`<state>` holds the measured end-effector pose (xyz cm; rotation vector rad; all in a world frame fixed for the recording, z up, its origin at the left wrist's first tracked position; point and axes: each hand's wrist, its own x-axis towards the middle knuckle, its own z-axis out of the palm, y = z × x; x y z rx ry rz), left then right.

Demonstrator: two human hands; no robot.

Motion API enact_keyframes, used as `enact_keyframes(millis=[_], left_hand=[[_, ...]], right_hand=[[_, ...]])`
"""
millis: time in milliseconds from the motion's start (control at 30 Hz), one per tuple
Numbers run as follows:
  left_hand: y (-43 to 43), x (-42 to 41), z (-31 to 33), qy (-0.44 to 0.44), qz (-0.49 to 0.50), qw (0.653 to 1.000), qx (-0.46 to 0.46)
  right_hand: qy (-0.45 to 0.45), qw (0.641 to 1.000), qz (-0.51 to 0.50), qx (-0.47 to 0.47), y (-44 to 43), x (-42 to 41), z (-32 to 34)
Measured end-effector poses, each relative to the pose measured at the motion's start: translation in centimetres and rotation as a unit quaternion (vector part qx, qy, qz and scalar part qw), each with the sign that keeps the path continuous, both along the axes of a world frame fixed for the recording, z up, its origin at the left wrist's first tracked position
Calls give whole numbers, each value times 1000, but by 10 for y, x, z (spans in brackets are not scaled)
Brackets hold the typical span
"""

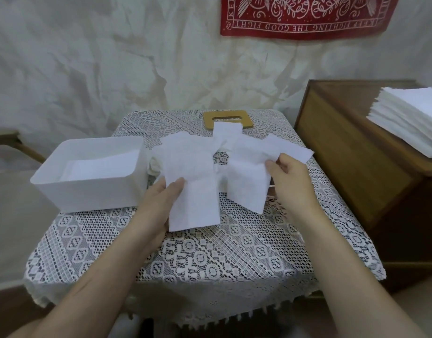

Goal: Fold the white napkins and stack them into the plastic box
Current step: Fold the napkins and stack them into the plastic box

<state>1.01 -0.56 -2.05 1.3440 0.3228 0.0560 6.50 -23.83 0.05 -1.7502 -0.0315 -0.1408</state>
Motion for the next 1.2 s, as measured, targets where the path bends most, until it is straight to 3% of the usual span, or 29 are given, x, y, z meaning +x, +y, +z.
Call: enact_keyframes(millis=[133, 367, 567, 1200], left_hand=[[-5, -1, 2, 4, -2, 1000, -11], [-10, -5, 0, 2, -28, 999, -31], [-25, -7, 5, 8, -50, 996, -66], [-24, -12, 4, -29, -92, 994, -42]], right_hand=[[87, 980, 120, 133, -6, -4, 6], [128, 948, 233, 176, 11, -14, 10], [53, 988, 137, 50, 28, -14, 1], [-5, 997, 60, -50, 37, -9, -11]])
